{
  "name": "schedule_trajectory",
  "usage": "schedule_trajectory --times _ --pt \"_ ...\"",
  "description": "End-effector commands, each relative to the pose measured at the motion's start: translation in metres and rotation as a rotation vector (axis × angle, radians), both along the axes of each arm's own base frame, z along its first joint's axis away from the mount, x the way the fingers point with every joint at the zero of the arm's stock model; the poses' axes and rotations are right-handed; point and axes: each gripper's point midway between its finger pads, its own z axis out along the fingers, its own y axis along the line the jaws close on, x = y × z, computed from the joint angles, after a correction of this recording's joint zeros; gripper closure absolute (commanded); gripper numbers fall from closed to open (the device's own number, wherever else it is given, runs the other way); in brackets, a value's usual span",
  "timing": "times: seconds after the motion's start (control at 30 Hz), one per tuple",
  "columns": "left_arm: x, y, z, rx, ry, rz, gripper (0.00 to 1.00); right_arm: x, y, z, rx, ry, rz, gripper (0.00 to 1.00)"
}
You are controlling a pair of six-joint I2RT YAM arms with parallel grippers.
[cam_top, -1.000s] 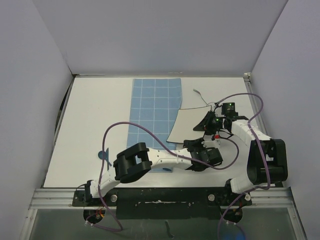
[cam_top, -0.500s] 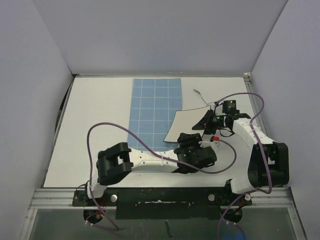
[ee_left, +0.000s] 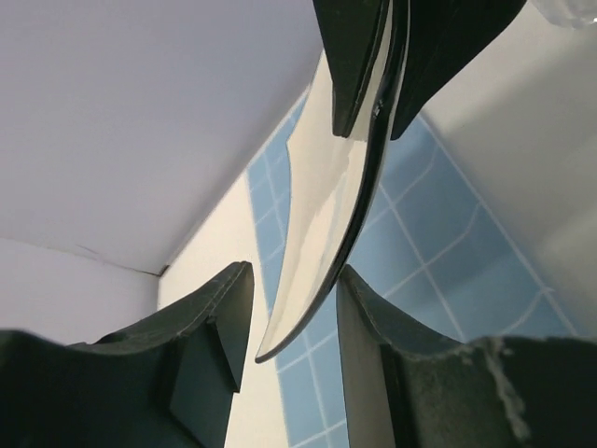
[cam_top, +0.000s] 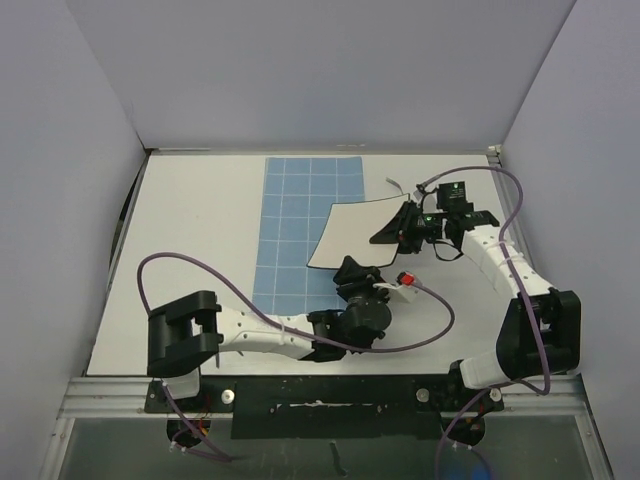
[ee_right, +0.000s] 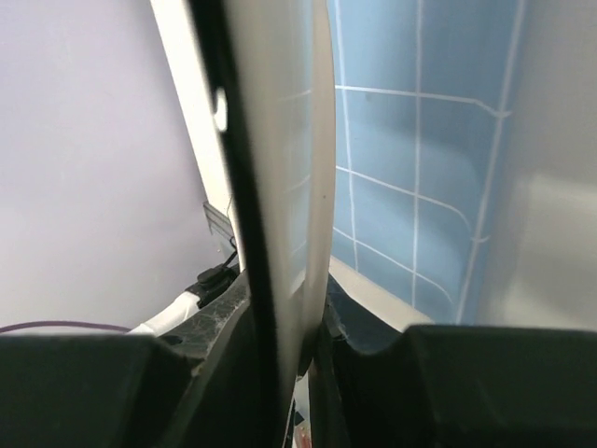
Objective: Set the dinner table for one person
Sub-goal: Place the plate on the napkin.
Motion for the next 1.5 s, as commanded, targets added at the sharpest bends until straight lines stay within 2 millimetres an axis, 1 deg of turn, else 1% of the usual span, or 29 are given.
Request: schedule_trajectory --times 0.0,0.03,0.07,0.17,0.2,0.3,0.43,0.57,0.67,0.83,0.9,1.0,1.13,1.23,1.47 --pt "-0.006 0.090 0.137 -0.452 -0.155 0.302 0.62 0.034 -0.018 0.001 -0.189 -0.217 -0.037 1.00" --pt "-0.006 0.093 0.145 -0.619 -0.159 0.310 0.62 0.034 -0.014 -0.001 -0.192 -0.218 -0.030 1.00" --pt "-0.008 0.104 0.152 -0.487 -0.170 0.326 0.58 0.034 -0.011 -0.004 -0.193 -0.217 -0.025 1.00" --pt "-0.010 0.108 0.166 -0.473 -0.176 0.320 0.53 0.034 0.004 -0.019 -0.190 -0.202 -0.007 1.00" --pt "-0.011 0.109 0.171 -0.486 -0.181 0.312 0.51 0.033 0.009 -0.023 -0.190 -0.199 0.003 1.00" --pt "-0.011 0.115 0.187 -0.527 -0.202 0.299 0.47 0.032 0.022 -0.036 -0.196 -0.198 0.028 1.00" --pt "-0.008 0.111 0.209 -0.536 -0.235 0.269 0.47 0.034 0.030 -0.044 -0.196 -0.196 0.050 1.00" --pt "-0.003 0.103 0.227 -0.528 -0.265 0.243 0.47 0.037 0.031 -0.053 -0.202 -0.195 0.056 1.00" --pt "0.002 0.100 0.232 -0.516 -0.278 0.247 0.47 0.038 0.032 -0.065 -0.203 -0.181 0.057 1.00" --pt "0.007 0.096 0.227 -0.486 -0.277 0.262 0.48 0.039 0.043 -0.087 -0.165 -0.148 0.071 1.00" --pt "0.009 0.095 0.223 -0.476 -0.273 0.270 0.49 0.039 0.047 -0.091 -0.162 -0.144 0.078 1.00" --pt "0.012 0.095 0.215 -0.461 -0.267 0.283 0.49 0.042 0.052 -0.089 -0.168 -0.154 0.090 1.00" --pt "0.018 0.096 0.204 -0.449 -0.260 0.310 0.50 0.049 0.054 -0.077 -0.168 -0.176 0.095 1.00" --pt "0.020 0.095 0.198 -0.449 -0.257 0.321 0.54 0.053 0.057 -0.067 -0.157 -0.194 0.096 1.00" --pt "0.021 0.097 0.193 -0.455 -0.252 0.333 0.56 0.064 0.070 -0.027 -0.069 -0.265 0.098 1.00"
